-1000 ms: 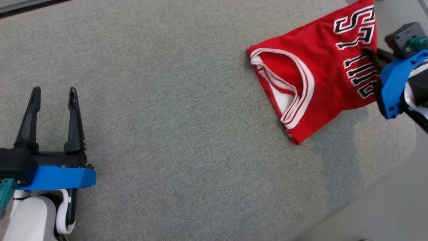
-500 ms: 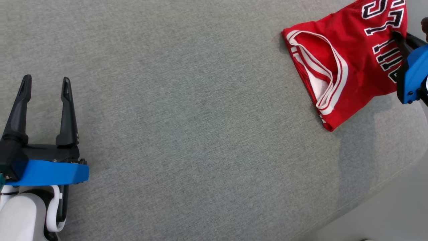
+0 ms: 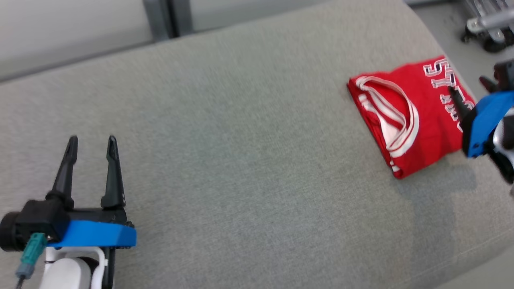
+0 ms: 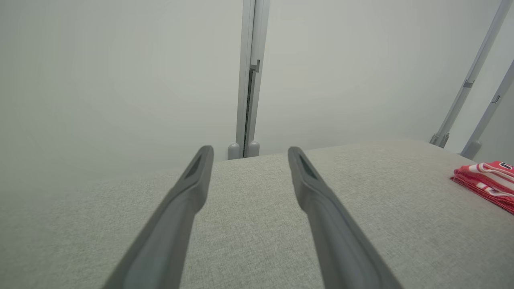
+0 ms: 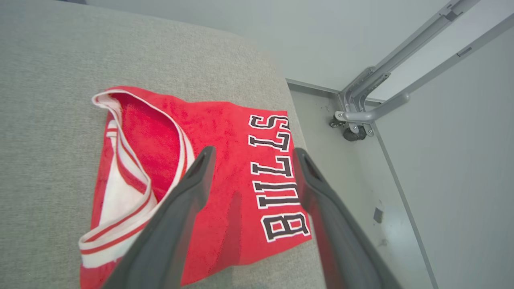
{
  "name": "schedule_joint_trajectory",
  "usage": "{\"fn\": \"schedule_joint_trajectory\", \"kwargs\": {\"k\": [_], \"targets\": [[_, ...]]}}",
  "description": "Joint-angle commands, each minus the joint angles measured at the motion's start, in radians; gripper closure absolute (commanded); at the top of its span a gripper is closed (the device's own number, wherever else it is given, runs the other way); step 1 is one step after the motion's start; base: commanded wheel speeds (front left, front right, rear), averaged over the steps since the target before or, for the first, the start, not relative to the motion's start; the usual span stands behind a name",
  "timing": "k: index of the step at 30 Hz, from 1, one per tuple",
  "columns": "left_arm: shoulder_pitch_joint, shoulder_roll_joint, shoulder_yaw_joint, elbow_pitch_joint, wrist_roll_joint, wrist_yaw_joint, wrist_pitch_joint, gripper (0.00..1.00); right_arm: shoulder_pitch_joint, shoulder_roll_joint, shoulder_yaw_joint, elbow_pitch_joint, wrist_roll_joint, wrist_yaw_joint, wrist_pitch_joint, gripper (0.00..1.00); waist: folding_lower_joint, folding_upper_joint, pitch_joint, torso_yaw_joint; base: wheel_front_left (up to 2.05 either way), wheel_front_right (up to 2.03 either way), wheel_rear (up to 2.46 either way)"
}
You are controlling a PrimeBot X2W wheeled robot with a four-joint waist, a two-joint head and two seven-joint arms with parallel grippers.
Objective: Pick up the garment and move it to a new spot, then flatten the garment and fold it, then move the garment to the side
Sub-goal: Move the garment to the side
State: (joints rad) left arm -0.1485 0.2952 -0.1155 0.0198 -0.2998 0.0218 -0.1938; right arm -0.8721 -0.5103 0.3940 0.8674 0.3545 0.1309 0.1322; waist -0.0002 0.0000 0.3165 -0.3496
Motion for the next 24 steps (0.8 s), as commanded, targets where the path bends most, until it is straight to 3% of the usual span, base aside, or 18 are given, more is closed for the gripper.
{"fn": "schedule_joint_trajectory", "kwargs": {"k": [1, 9, 13, 18, 24], "targets": [[0.023, -0.020, -0.011, 0.030, -0.011, 0.000, -0.018, 0.00, 0.069, 0.019, -0.007, -0.047, 0.019, 0.000, -0.044, 0.00, 0.0002, 0.0000, -0.073, 0.006, 0.00, 0.00, 0.00], [0.095, -0.078, -0.028, 0.117, -0.033, -0.003, -0.055, 0.00, 0.368, 0.067, -0.111, -0.326, 0.073, 0.000, -0.265, 0.00, 0.0002, 0.0000, -0.208, 0.122, 0.00, 0.00, 0.00], [0.123, -0.089, -0.025, 0.167, -0.035, -0.015, -0.065, 0.00, 0.546, 0.139, -0.202, -0.475, 0.026, 0.000, -0.337, 0.00, 0.0002, 0.0000, -0.255, 0.181, 0.00, 0.00, 0.00], [0.146, -0.102, -0.025, 0.217, -0.028, -0.031, -0.071, 0.00, 0.712, 0.241, -0.296, -0.605, -0.057, 0.000, -0.354, 0.00, 0.0002, 0.0000, -0.286, 0.234, 0.00, 0.00, 0.00], [0.161, -0.124, 0.003, 0.234, -0.009, -0.046, -0.072, 0.00, 0.807, 0.327, -0.389, -0.675, -0.118, 0.000, -0.308, 0.00, 0.0002, 0.0000, -0.300, 0.266, 0.00, 0.00, 0.00]]}}
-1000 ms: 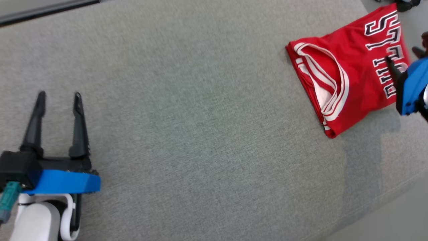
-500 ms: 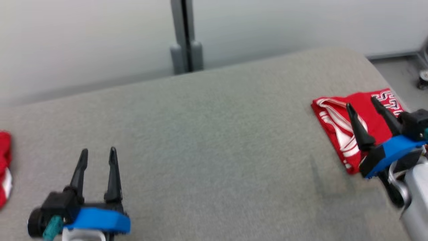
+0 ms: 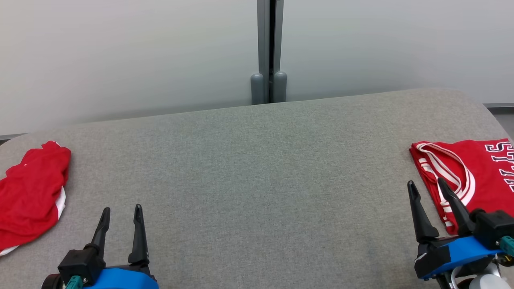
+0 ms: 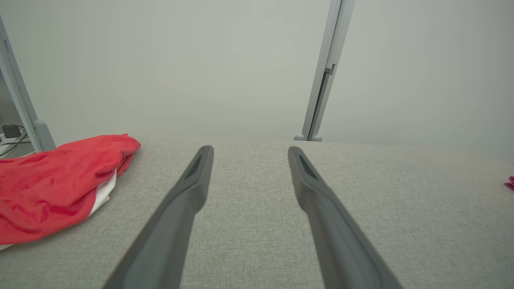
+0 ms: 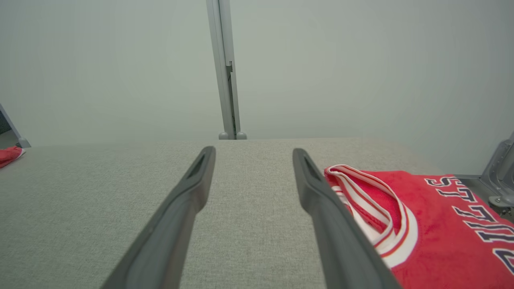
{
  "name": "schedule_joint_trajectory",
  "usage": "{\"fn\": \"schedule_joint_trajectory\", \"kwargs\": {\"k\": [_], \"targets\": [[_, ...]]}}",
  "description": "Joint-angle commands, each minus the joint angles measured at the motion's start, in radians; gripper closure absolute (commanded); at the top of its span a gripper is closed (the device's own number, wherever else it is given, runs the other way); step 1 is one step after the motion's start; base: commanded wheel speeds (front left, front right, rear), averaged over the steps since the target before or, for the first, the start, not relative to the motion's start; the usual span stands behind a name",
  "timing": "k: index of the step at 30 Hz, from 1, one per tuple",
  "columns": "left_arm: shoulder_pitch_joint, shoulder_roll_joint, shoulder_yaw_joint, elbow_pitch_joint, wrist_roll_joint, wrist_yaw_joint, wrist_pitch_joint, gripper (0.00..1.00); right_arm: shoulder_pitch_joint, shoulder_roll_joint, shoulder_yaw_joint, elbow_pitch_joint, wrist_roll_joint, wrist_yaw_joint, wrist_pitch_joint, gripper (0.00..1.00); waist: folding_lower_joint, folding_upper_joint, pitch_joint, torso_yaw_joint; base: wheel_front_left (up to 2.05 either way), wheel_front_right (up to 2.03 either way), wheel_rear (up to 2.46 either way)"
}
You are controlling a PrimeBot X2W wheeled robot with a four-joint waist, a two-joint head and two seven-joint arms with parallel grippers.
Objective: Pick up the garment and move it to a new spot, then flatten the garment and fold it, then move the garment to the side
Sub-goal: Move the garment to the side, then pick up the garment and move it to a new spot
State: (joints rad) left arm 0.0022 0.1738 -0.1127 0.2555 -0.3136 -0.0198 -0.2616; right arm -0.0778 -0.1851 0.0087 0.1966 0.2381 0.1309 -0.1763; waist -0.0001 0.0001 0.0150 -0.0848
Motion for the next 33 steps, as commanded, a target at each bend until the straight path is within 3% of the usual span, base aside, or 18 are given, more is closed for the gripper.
{"fn": "schedule_joint_trajectory", "kwargs": {"k": [1, 16, 21, 33], "targets": [[0.012, -0.007, 0.006, -0.004, 0.011, -0.008, -0.004, 0.00, 0.018, 0.010, -0.011, -0.016, -0.009, 0.000, 0.008, 0.00, 0.0001, -0.0001, 0.001, 0.004, 0.00, 0.00, 0.00], [-0.001, -0.053, 0.064, 0.016, 0.060, -0.058, -0.004, 0.00, 0.080, 0.041, -0.050, -0.072, -0.066, 0.000, 0.079, 0.00, 0.0001, -0.0001, -0.006, 0.025, 0.00, 0.00, 0.00], [-0.013, -0.055, 0.095, 0.012, 0.074, -0.064, -0.004, 0.00, 0.079, 0.041, -0.039, -0.070, -0.065, 0.000, 0.070, 0.00, 0.0001, -0.0001, 0.012, 0.104, 0.00, 0.00, 0.00], [0.004, -0.078, 0.149, -0.004, 0.099, -0.076, -0.004, 0.00, 0.045, 0.022, -0.019, -0.098, -0.070, 0.000, 0.076, 0.00, 0.0001, -0.0001, 0.035, 0.381, 0.00, 0.00, 0.00]]}}
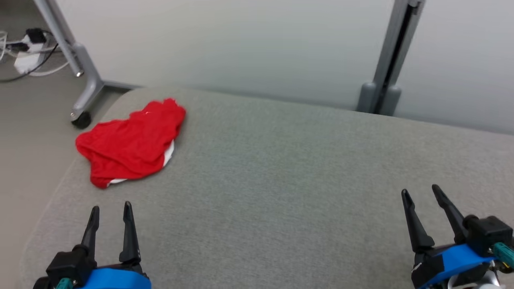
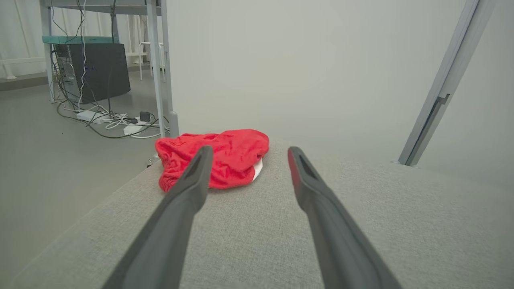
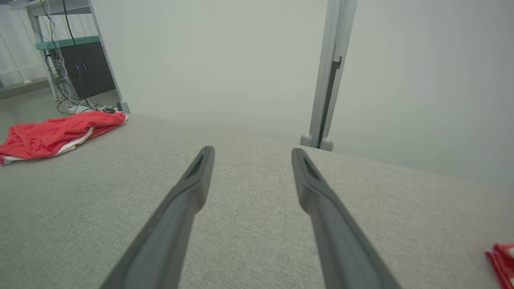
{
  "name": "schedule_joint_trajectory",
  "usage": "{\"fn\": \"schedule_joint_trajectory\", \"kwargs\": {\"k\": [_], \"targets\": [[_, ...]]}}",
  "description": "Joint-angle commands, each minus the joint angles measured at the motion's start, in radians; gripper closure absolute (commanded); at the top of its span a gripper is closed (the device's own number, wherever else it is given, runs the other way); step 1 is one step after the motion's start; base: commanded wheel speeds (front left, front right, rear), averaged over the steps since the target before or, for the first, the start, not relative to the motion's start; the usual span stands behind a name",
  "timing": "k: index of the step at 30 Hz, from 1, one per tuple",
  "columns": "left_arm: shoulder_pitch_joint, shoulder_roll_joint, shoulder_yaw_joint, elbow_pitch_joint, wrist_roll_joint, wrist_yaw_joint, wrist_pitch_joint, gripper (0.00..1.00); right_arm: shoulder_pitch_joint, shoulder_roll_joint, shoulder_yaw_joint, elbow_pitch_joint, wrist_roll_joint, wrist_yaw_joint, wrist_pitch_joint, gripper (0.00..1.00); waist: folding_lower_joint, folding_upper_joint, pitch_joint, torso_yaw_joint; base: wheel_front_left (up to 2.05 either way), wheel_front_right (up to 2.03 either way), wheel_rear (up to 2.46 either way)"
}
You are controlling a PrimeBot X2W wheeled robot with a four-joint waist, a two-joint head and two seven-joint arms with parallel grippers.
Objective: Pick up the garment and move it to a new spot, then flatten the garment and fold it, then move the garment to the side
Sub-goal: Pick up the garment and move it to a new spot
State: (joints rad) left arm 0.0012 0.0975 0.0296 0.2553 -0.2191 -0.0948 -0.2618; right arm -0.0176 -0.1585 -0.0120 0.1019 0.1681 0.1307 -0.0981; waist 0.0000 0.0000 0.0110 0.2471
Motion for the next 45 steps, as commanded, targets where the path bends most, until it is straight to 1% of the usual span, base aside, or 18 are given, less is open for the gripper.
{"fn": "schedule_joint_trajectory", "kwargs": {"k": [1, 5, 10, 17, 19, 23, 25, 26, 27, 29, 30, 32, 35, 38, 39, 40, 45], "targets": [[0.009, -0.003, 0.009, -0.004, 0.007, -0.003, -0.004, 0.00, -0.019, -0.006, 0.006, -0.002, 0.003, 0.000, -0.003, 0.00, 0.0000, 0.0000, 0.040, 0.068, 0.00, 0.00, 0.00], [0.014, -0.013, 0.018, 0.001, 0.009, -0.009, -0.004, 0.00, -0.026, -0.017, 0.029, 0.016, 0.018, 0.000, -0.009, 0.00, 0.0000, 0.0000, 0.040, 0.129, 0.00, 0.00, 0.00], [0.019, -0.020, 0.036, 0.000, 0.011, -0.015, -0.004, 0.00, -0.042, -0.024, 0.046, 0.032, 0.026, 0.000, -0.017, 0.00, 0.0000, 0.0000, 0.043, 0.165, 0.00, 0.00, 0.00], [0.013, -0.029, 0.050, -0.006, 0.016, -0.019, -0.004, 0.00, -0.048, -0.027, 0.056, 0.043, 0.027, 0.000, -0.018, 0.00, 0.0000, 0.0000, 0.058, 0.155, 0.00, 0.00, 0.00], [-0.010, -0.033, 0.081, -0.032, -0.017, -0.009, -0.004, 0.00, -0.050, -0.028, 0.057, 0.040, 0.026, 0.000, -0.017, 0.00, 0.0000, 0.0000, 0.065, 0.146, 0.00, 0.00, 0.00], [-0.041, -0.039, 0.094, -0.058, -0.056, -0.015, -0.004, 0.00, -0.056, -0.028, 0.055, 0.032, 0.027, 0.000, -0.018, 0.00, 0.0000, 0.0000, 0.082, 0.132, 0.00, 0.00, 0.00], [-0.121, -0.019, 0.113, -0.093, -0.085, -0.009, 0.034, 0.00, -0.065, -0.033, 0.056, 0.010, 0.021, 0.000, -0.016, 0.00, 0.0000, 0.0000, 0.115, 0.119, 0.00, 0.00, 0.00], [-0.121, -0.019, 0.113, -0.093, -0.085, -0.009, 0.034, 0.00, -0.065, -0.033, 0.056, 0.010, 0.021, 0.000, -0.016, 0.00, 0.0000, 0.0000, 0.115, 0.119, 0.00, 0.00, 0.00], [-0.155, -0.010, 0.119, -0.099, -0.094, -0.002, 0.063, 0.00, -0.069, -0.035, 0.054, 0.000, 0.019, 0.000, -0.013, 0.00, 0.0000, 0.0000, 0.131, 0.115, 0.00, 0.00, 0.00], [-0.224, 0.010, 0.135, -0.081, -0.122, 0.009, 0.155, 0.00, -0.082, -0.042, 0.057, -0.023, 0.016, 0.000, -0.011, 0.00, 0.0000, 0.0000, 0.165, 0.102, 0.00, 0.00, 0.00], [-0.266, 0.029, 0.143, -0.066, -0.124, 0.023, 0.195, 0.00, -0.087, -0.042, 0.061, -0.035, 0.013, 0.000, -0.009, 0.00, 0.0000, 0.0000, 0.181, 0.093, 0.00, 0.00, 0.00], [-0.346, 0.072, 0.162, -0.026, -0.140, 0.034, 0.268, 0.00, -0.105, -0.045, 0.076, -0.058, 0.007, 0.000, 0.000, 0.00, 0.0000, 0.0000, 0.220, 0.063, 0.00, 0.00, 0.00], [-0.445, 0.136, 0.201, 0.048, -0.161, 0.050, 0.337, 0.00, -0.145, -0.054, 0.100, -0.092, 0.004, 0.000, 0.012, 0.00, 0.0000, 0.0000, 0.292, 0.009, 0.00, 0.00, 0.00], [-0.519, 0.185, 0.234, 0.113, -0.192, 0.062, 0.405, 0.00, -0.185, -0.069, 0.131, -0.129, 0.001, 0.000, 0.023, 0.00, 0.0000, 0.0000, 0.378, -0.052, 0.00, 0.00, 0.00], [-0.559, 0.222, 0.265, 0.154, -0.224, 0.074, 0.470, 0.00, -0.213, -0.081, 0.145, -0.160, -0.003, 0.000, 0.034, 0.00, 0.0000, 0.0000, 0.442, -0.093, 0.00, 0.00, 0.00], [-0.573, 0.232, 0.270, 0.167, -0.229, 0.079, 0.499, 0.00, -0.226, -0.085, 0.148, -0.175, -0.004, 0.000, 0.035, 0.00, 0.0000, 0.0000, 0.471, -0.111, 0.00, 0.00, 0.00], [-0.598, 0.275, 0.307, 0.233, -0.263, 0.151, 0.657, 0.00, -0.245, -0.080, 0.151, -0.243, -0.006, 0.000, 0.034, 0.00, 0.0000, 0.0000, 0.571, -0.181, 0.00, 0.00, 0.00]]}}
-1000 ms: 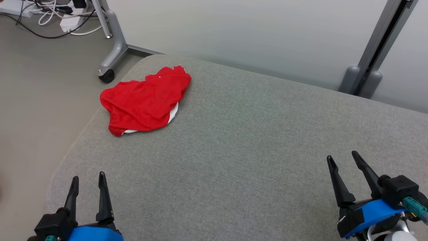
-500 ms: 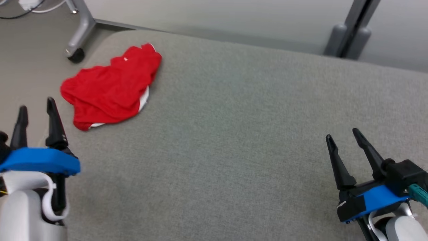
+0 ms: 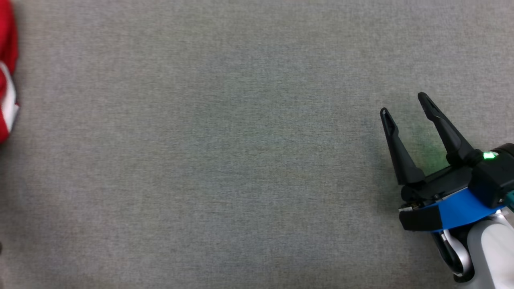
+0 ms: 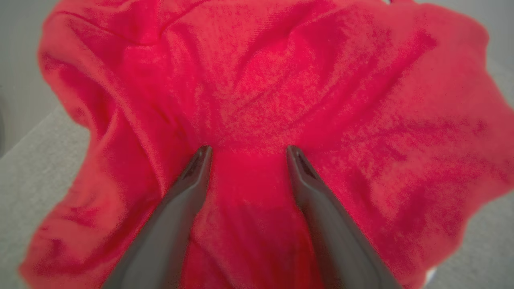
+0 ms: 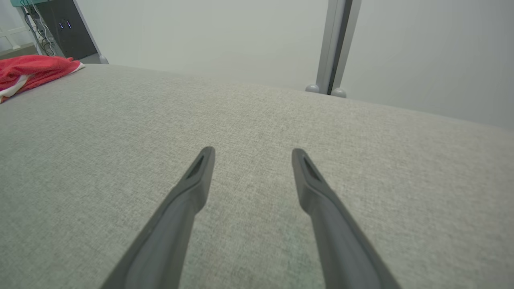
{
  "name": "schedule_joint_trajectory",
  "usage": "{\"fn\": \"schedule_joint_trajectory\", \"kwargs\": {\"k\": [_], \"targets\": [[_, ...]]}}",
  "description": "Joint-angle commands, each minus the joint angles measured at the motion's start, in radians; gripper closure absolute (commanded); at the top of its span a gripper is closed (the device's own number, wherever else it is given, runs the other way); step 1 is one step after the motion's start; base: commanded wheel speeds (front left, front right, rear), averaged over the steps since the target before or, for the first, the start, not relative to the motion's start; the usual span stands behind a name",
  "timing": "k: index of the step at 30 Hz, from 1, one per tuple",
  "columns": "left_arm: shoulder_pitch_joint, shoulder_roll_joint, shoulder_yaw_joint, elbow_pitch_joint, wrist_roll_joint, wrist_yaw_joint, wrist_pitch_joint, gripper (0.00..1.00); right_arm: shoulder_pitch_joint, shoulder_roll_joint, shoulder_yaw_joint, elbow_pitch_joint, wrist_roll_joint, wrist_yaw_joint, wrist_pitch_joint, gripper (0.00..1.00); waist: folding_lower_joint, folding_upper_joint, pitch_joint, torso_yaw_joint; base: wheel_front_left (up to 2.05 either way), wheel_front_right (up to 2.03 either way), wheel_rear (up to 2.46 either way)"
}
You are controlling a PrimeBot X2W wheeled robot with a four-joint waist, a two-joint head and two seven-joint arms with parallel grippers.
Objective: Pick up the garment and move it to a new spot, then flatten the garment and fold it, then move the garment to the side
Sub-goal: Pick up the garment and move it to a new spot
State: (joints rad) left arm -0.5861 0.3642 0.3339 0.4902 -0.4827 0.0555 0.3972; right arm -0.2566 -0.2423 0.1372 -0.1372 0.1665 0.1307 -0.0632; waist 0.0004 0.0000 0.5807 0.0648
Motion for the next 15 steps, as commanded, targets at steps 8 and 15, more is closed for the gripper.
{"fn": "schedule_joint_trajectory", "kwargs": {"k": [8, 15], "targets": [[0.061, -0.006, -0.042, 0.013, -0.005, 0.048, 0.229, 1.00, 0.007, 0.021, -0.005, -0.004, -0.007, 0.000, -0.020, 0.00, -0.0004, 0.0000, -0.021, -0.036, 0.00, 0.00, 0.00], [0.043, 0.049, -0.056, -0.113, 0.028, 0.021, 0.170, 1.00, 0.020, 0.038, 0.008, 0.054, 0.015, 0.000, -0.045, 0.00, -0.0004, 0.0000, -0.157, -0.028, 0.00, 0.00, 0.00]]}}
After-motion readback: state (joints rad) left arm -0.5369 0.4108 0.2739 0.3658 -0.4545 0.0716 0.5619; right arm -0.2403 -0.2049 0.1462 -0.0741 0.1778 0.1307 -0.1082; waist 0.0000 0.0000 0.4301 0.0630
